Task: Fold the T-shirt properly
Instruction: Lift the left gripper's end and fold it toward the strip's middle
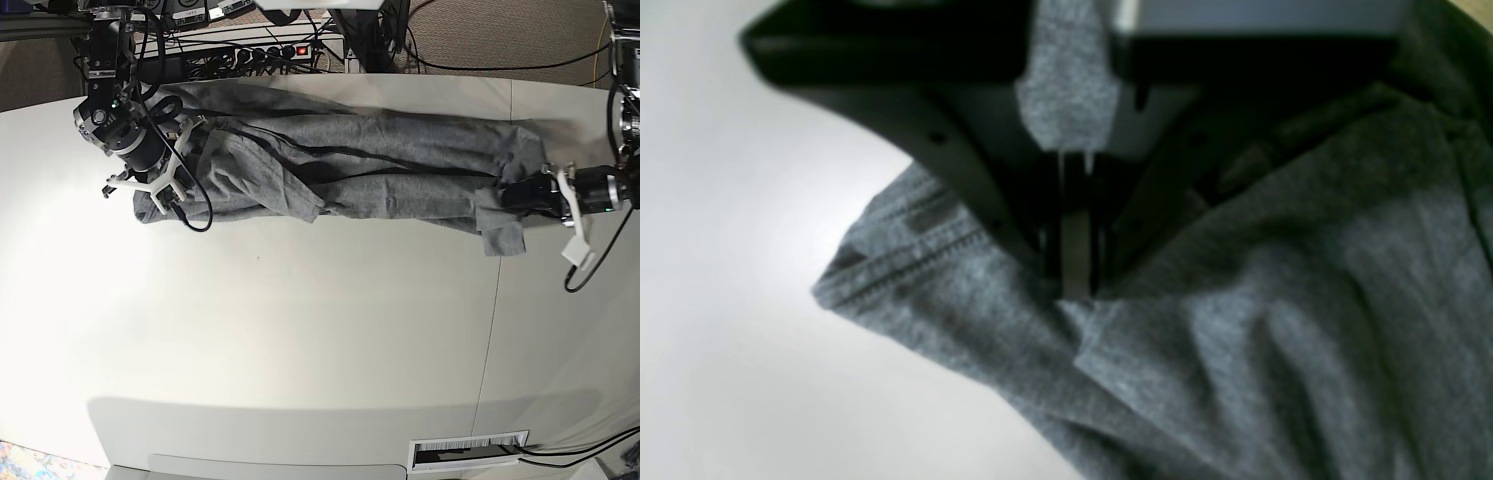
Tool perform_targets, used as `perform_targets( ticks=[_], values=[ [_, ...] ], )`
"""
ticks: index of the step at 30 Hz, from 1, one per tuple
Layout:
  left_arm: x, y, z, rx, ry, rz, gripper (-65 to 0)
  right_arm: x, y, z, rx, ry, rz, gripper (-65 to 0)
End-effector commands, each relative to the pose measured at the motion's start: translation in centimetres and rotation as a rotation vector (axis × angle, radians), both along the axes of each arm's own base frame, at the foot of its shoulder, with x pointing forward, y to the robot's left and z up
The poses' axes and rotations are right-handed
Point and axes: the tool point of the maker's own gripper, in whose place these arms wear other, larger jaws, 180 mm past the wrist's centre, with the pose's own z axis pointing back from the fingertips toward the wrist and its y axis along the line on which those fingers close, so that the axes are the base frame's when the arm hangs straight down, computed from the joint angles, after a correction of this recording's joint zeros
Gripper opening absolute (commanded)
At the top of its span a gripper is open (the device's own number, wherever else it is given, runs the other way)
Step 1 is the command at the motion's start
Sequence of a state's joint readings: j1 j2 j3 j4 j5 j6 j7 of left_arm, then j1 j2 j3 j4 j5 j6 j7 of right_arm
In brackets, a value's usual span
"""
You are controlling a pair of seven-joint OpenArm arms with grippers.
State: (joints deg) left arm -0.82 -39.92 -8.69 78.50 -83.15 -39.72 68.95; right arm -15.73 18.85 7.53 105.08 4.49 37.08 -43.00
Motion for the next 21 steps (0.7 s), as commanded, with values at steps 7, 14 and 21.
perform_targets(
  ticks=[7, 14, 21],
  values=[
    [0.0, -4.7, 4.4, -0.072, -0.167, -0.104, -65.0, 0.9, 0.1, 1.3, 0.021, -0.054, 0.004, -65.0],
    [-2.4, -8.9, 5.9, -0.137, -0.227, -0.179, -65.0, 1.3, 2.2, 0.1, 0.133, -0.057, -0.027, -65.0],
    [-3.1, -10.8, 5.8, -0.241, -0.217, -0.136, -65.0, 3.2, 3.9, -0.1, 0.184, -0.065, -0.028, -65.0]
  ],
)
